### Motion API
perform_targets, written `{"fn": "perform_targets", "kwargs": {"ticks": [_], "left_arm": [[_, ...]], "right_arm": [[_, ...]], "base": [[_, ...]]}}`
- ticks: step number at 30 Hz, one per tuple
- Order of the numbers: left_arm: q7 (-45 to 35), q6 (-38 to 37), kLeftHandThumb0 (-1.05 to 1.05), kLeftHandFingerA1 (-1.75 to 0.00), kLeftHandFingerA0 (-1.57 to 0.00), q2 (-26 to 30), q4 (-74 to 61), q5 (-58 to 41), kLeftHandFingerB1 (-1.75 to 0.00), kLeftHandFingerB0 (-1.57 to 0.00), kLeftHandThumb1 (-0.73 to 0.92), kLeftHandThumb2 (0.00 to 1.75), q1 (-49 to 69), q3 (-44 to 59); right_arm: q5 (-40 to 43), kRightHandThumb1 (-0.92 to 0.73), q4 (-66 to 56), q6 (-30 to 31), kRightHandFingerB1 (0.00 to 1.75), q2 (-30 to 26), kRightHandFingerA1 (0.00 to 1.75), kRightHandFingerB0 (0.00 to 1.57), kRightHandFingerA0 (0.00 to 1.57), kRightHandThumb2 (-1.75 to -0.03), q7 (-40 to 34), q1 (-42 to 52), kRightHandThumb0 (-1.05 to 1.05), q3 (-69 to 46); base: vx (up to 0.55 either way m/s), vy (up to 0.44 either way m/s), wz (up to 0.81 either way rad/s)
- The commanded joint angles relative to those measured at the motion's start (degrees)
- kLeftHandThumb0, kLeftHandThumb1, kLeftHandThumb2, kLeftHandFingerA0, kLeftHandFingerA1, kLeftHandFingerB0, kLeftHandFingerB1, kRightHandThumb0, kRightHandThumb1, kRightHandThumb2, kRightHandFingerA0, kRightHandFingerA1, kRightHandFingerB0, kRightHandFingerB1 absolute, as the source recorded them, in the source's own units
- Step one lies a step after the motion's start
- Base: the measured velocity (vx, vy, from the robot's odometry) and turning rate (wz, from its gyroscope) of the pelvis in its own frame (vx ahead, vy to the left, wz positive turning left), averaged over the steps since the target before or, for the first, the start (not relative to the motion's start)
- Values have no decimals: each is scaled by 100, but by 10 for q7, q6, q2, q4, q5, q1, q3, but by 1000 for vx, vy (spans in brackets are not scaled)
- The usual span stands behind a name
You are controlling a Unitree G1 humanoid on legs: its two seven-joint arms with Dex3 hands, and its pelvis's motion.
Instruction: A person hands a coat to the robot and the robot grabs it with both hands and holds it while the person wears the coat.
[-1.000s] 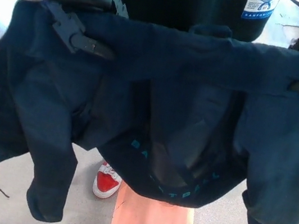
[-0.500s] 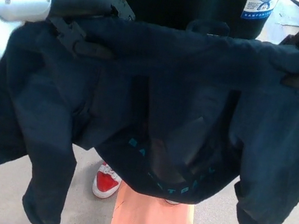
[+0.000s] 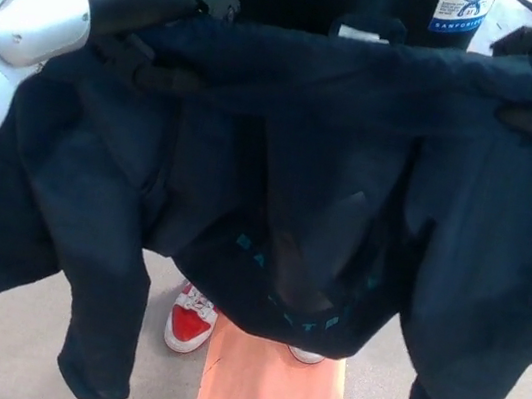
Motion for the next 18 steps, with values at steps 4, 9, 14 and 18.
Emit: {"fn": "perform_targets", "kwargs": {"ticks": [4,9,14,18], "left_arm": [[540,-87,-36,-171,-95,-17,193,196,-160,-71,78,64,-106,11],[599,-94,-33,-169,-94,-9,247,194,-162,-72,79,63,-188,22],[655,-98,-40,-175,-92,-3,291,195,-154,-73,83,65,-267,25],[685,-120,-35,-175,-87,0,319,184,-163,-64,80,63,-327,30]], "right_arm": [[-81,-87,142,-37,140,34,160,68,87,-66,-463,-101,-38,-109],[-81,-84,152,-43,152,22,173,76,88,-70,-495,-158,-41,-125],[-88,-84,160,-47,86,8,125,86,101,-64,-530,-218,-37,-137],[-103,-83,194,-79,130,-6,156,89,101,-70,-584,-283,-39,-131]], "base": [[0,0,0],[0,0,0],[0,0,0],[0,0,0]]}}
